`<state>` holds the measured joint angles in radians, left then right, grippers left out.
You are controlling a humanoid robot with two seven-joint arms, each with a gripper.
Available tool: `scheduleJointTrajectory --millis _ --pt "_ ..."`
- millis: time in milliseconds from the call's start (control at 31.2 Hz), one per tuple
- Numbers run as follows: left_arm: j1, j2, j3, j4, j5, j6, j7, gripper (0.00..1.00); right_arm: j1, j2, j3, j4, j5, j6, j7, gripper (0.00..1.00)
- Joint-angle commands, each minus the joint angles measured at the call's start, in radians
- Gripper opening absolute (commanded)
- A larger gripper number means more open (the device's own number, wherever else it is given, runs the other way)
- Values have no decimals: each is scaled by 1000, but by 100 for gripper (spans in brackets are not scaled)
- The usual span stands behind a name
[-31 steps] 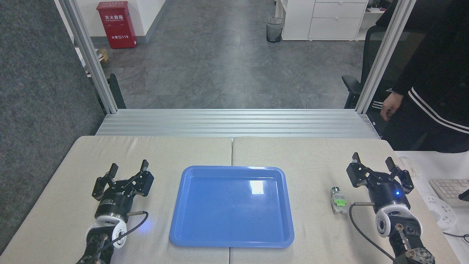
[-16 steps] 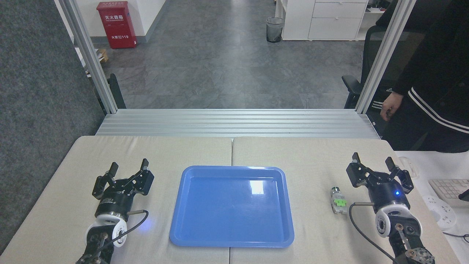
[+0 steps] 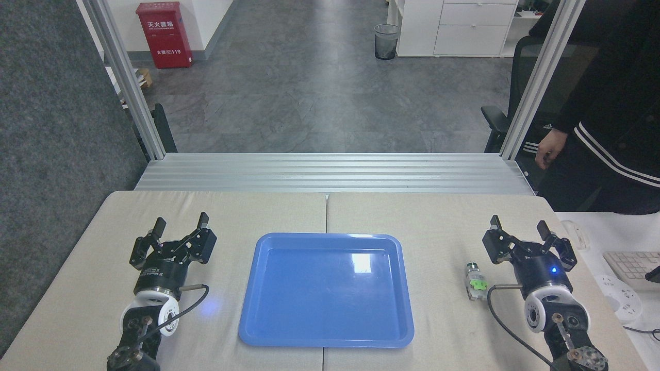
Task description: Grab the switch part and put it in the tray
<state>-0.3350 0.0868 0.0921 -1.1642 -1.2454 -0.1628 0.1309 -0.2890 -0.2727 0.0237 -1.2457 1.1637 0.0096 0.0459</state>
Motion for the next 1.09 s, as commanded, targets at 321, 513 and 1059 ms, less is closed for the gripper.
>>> scheduleJointTrajectory --millis 321,513,1059 --pt "-13 -1 0 28 -2 0 0 100 44 84 101 80 13 24 133 98" --pt "-13 -1 0 28 -2 0 0 100 67 102 99 135 13 24 183 98" --pt "-10 -1 0 28 -2 0 0 100 74 98 102 137 20 21 187 96"
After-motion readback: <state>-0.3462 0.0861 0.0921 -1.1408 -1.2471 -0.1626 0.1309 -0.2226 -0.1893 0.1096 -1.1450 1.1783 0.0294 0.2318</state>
